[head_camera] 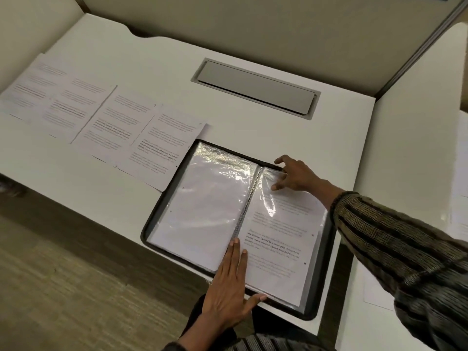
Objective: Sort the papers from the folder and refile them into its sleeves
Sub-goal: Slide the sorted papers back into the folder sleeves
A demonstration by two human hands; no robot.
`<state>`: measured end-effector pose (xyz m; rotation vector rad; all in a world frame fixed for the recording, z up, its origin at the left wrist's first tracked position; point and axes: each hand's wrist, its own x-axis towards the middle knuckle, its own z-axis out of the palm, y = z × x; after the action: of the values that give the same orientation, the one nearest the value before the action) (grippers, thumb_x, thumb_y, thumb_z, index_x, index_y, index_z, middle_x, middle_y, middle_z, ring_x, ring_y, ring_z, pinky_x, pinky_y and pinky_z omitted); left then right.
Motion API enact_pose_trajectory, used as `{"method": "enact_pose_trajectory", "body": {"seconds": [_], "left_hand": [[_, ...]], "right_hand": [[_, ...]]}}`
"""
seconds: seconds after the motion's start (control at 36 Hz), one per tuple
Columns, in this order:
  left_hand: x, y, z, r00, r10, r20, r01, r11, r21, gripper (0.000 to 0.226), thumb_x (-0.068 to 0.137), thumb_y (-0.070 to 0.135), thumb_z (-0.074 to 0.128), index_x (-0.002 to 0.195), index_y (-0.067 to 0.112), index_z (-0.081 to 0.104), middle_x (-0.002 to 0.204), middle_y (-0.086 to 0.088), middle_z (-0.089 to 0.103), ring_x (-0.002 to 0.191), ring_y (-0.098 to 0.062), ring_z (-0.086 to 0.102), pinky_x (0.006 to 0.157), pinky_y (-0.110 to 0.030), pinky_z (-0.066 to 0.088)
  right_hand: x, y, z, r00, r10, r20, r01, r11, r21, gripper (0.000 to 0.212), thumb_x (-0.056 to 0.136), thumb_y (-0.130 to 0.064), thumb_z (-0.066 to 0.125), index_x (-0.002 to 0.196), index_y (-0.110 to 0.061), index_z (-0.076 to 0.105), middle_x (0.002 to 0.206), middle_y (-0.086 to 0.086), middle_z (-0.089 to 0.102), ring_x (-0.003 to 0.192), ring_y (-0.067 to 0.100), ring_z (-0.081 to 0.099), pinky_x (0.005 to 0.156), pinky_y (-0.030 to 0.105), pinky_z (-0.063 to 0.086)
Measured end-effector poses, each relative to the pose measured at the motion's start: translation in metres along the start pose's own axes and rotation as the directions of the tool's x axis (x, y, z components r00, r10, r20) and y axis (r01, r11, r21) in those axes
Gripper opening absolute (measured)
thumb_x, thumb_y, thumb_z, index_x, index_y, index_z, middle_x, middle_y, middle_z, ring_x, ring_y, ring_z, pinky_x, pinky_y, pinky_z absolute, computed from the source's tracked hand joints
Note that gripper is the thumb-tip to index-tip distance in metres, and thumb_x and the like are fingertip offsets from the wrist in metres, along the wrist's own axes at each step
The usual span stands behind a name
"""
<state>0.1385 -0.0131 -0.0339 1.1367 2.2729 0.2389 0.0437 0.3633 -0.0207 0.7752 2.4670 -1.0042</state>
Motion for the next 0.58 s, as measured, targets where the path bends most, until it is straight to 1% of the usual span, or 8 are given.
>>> {"method": "enact_pose_trajectory", "body": {"seconds": [0.11,0.22,0.33,0.39,0.44,0.5,0.53,0.58], "left_hand": [[0.001,-0.004,-0.001,0.999,0.034,0.002,-0.034,0.999,0.023,0.119,0.091,0.094,0.025,0.162,0.013,-0.026,0.166,-0.004,-0.044,0.156,-0.019,-0.036,0.130,-0.037,-0.010],[0.003,-0.008,0.001,0.999,0.052,0.008,-0.053,0.998,0.044,0.119,0.092,0.094,0.025,0.164,0.011,-0.021,0.169,-0.007,-0.038,0.158,-0.022,-0.031,0.130,-0.041,-0.007],[0.007,-0.011,0.000,0.999,0.046,0.026,-0.048,0.996,0.074,0.114,0.094,0.092,0.025,0.165,0.014,-0.019,0.169,-0.007,-0.038,0.159,-0.024,-0.029,0.127,-0.042,-0.009],[0.010,-0.012,-0.001,0.997,0.031,0.069,-0.038,0.995,0.089,0.109,0.097,0.088,0.024,0.164,0.016,-0.024,0.165,-0.005,-0.045,0.156,-0.022,-0.036,0.126,-0.037,-0.012],[0.014,-0.011,-0.005,0.996,0.005,0.089,-0.012,0.997,0.079,0.103,0.100,0.082,0.027,0.165,0.018,-0.021,0.164,-0.003,-0.047,0.155,-0.021,-0.037,0.127,-0.036,-0.011],[0.017,-0.009,-0.009,0.994,-0.022,0.109,0.014,0.998,0.068,0.096,0.103,0.076,0.029,0.168,0.019,-0.014,0.167,-0.003,-0.042,0.155,-0.019,-0.034,0.126,-0.036,-0.011],[0.019,-0.008,-0.012,0.992,-0.031,0.121,0.023,0.998,0.067,0.092,0.105,0.072,0.030,0.168,0.019,-0.009,0.169,-0.004,-0.038,0.155,-0.018,-0.032,0.124,-0.035,-0.012],[0.023,-0.005,-0.019,0.991,-0.032,0.130,0.022,0.997,0.077,0.085,0.107,0.066,0.034,0.169,0.018,0.001,0.173,-0.007,-0.028,0.159,-0.021,-0.023,0.123,-0.035,-0.012]], "right_hand": [[-0.003,0.001,0.003,1.000,0.010,-0.007,-0.010,0.999,-0.051,0.084,0.067,-0.022,0.097,0.136,-0.023,0.049,0.086,-0.012,0.064,0.098,0.021,0.061,0.079,0.035,0.043],[-0.006,0.003,0.005,0.999,0.019,-0.029,-0.021,0.998,-0.067,0.073,0.075,-0.022,0.091,0.136,-0.023,0.050,0.083,-0.013,0.066,0.100,0.022,0.061,0.076,0.034,0.039],[-0.013,-0.001,0.000,0.997,0.058,-0.056,-0.064,0.992,-0.112,0.066,0.075,-0.036,0.092,0.126,-0.028,0.052,0.097,-0.003,0.065,0.101,0.025,0.060,0.085,0.040,0.048],[-0.019,-0.003,-0.008,0.993,0.083,-0.080,-0.099,0.973,-0.211,0.060,0.073,-0.045,0.092,0.116,-0.026,0.055,0.100,-0.002,0.062,0.096,0.023,0.058,0.080,0.037,0.047],[-0.027,-0.006,-0.017,0.993,0.096,-0.071,-0.115,0.929,-0.351,0.055,0.069,-0.051,0.093,0.104,-0.020,0.062,0.094,-0.002,0.065,0.090,0.022,0.062,0.076,0.035,0.047],[-0.034,-0.006,-0.024,0.989,0.138,-0.052,-0.147,0.887,-0.437,0.052,0.067,-0.054,0.094,0.090,-0.017,0.065,0.085,-0.002,0.066,0.085,0.022,0.063,0.079,0.035,0.047],[-0.038,-0.006,-0.026,0.985,0.164,-0.046,-0.166,0.873,-0.459,0.052,0.067,-0.055,0.094,0.085,-0.017,0.063,0.083,-0.003,0.065,0.088,0.022,0.062,0.086,0.038,0.047],[-0.047,-0.002,-0.027,0.980,0.187,-0.061,-0.191,0.835,-0.515,0.050,0.066,-0.059,0.092,0.085,-0.024,0.062,0.094,-0.003,0.061,0.105,0.024,0.051,0.100,0.045,0.041]]}}
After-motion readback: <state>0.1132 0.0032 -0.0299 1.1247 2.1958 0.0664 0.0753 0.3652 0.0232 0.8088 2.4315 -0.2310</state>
